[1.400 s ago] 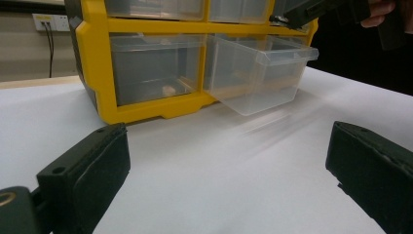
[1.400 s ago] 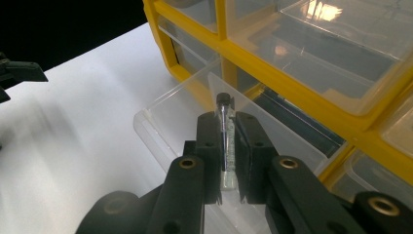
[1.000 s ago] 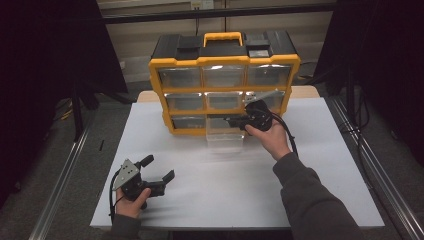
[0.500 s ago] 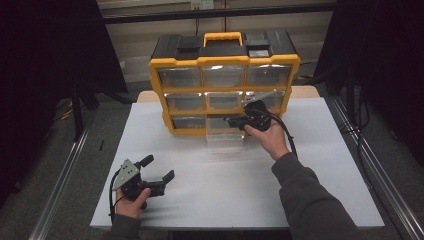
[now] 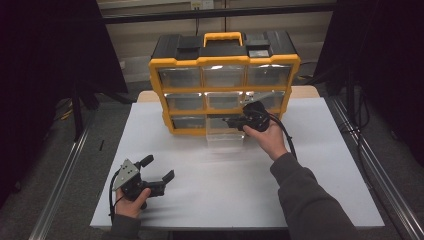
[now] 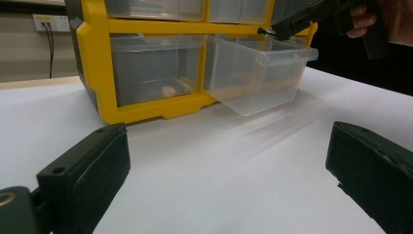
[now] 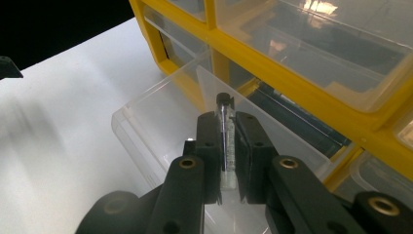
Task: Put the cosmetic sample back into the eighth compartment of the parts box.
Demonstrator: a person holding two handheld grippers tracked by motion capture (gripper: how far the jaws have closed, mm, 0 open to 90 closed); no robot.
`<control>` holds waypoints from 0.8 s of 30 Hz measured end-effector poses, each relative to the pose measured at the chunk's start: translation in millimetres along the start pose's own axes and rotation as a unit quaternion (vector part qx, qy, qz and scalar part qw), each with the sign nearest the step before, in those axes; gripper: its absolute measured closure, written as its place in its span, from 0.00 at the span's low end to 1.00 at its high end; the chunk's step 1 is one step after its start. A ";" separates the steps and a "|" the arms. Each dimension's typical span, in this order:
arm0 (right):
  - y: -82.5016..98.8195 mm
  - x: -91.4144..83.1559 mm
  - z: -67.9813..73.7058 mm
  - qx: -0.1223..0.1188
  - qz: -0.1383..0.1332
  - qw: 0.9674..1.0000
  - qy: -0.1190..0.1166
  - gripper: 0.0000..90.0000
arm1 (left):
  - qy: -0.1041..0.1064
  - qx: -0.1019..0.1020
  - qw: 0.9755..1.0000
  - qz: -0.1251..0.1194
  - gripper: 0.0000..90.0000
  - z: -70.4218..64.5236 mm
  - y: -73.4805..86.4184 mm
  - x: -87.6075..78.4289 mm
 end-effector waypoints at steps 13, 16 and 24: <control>2.1 3.1 0.3 -0.001 0.003 1.000 -0.001 0.90 | 0.000 0.001 1.000 0.001 0.03 0.1 0.3 -0.2; 3.1 4.5 1.2 -0.002 0.005 1.000 -0.004 0.90 | 0.001 0.001 1.000 0.001 0.03 -0.1 0.1 -0.1; 4.2 7.0 0.7 -0.007 0.008 1.000 0.003 0.90 | 0.000 0.001 1.000 0.001 0.03 -0.1 0.2 -0.1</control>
Point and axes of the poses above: each handheld gripper's, and its own axes: x roughly forward along the jaws, y roughly out of its underside, z roughly to its left, the point moved 8 cm from there along x, roughly forward along the jaws, and after that the axes turned 9 degrees about x, right-handed, at the moved point
